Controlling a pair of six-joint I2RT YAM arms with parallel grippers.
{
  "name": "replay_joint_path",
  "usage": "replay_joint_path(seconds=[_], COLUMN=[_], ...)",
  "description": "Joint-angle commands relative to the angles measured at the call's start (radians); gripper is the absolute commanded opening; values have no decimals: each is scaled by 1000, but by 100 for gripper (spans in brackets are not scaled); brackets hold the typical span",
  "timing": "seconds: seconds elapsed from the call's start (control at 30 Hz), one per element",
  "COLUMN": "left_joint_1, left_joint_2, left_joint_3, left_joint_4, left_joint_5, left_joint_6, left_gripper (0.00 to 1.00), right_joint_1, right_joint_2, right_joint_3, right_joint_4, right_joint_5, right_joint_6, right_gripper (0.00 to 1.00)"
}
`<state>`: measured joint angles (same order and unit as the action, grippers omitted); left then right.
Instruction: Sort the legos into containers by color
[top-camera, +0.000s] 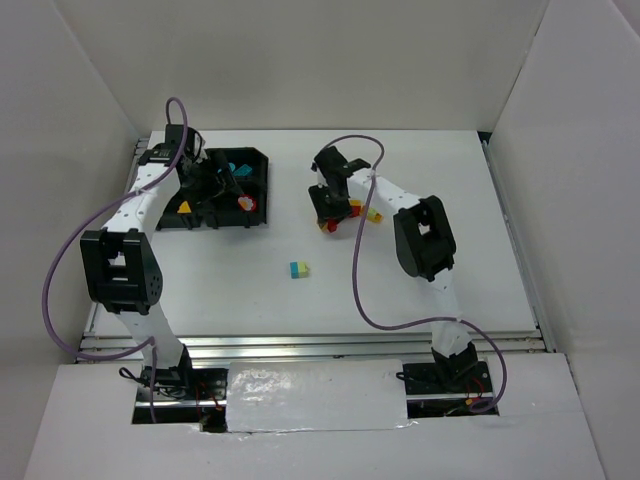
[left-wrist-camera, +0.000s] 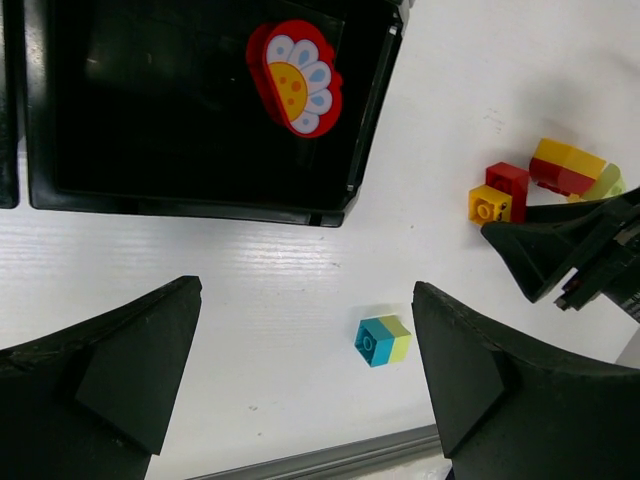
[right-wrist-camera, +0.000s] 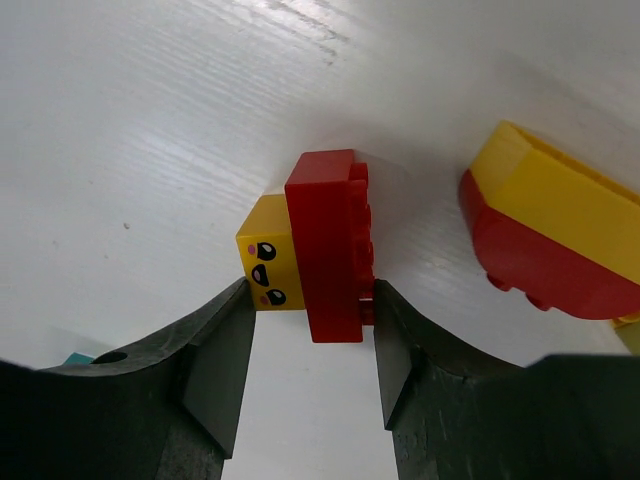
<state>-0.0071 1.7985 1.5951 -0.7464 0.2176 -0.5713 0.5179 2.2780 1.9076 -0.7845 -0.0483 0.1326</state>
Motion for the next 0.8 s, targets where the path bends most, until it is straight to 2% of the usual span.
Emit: replay_joint_path(seconds=[0.0, 0.03, 0.07, 0.2, 0.27, 0.33, 0.43, 0.77], left_joint_1=[4, 4, 4, 4, 4, 4, -1, -45], left_joint_2=[4, 15, 19, 51, 67, 79, 88, 84], left_joint_3=[43, 49, 54, 78, 69, 36, -27, -95], left_joint_4=[13, 15, 18, 68, 108, 207, 368, 565], left_joint_5=[61, 81, 112, 291, 429, 594, 760, 887], left_joint_6=[28, 30, 31, 24, 7, -24, -116, -232], left_gripper=[99, 100, 100, 99, 99, 98, 97, 97], right_joint_1=[24, 22, 25, 39, 45, 45, 51, 71], right_joint_2=[-38, -47, -58, -197, -247, -316, -382, -351], right_joint_3=[-24, -21, -15, -76, -105, -126, -163, -19], right_joint_4=[24, 22, 18, 85, 117, 148, 238, 240], right_joint_5=[-45, -51, -61, -122, -146, -220, -292, -308], right_joint_6=[12, 19, 33, 70, 97, 117, 177, 240], right_gripper=[7, 1, 0, 0, 0, 0, 0, 0])
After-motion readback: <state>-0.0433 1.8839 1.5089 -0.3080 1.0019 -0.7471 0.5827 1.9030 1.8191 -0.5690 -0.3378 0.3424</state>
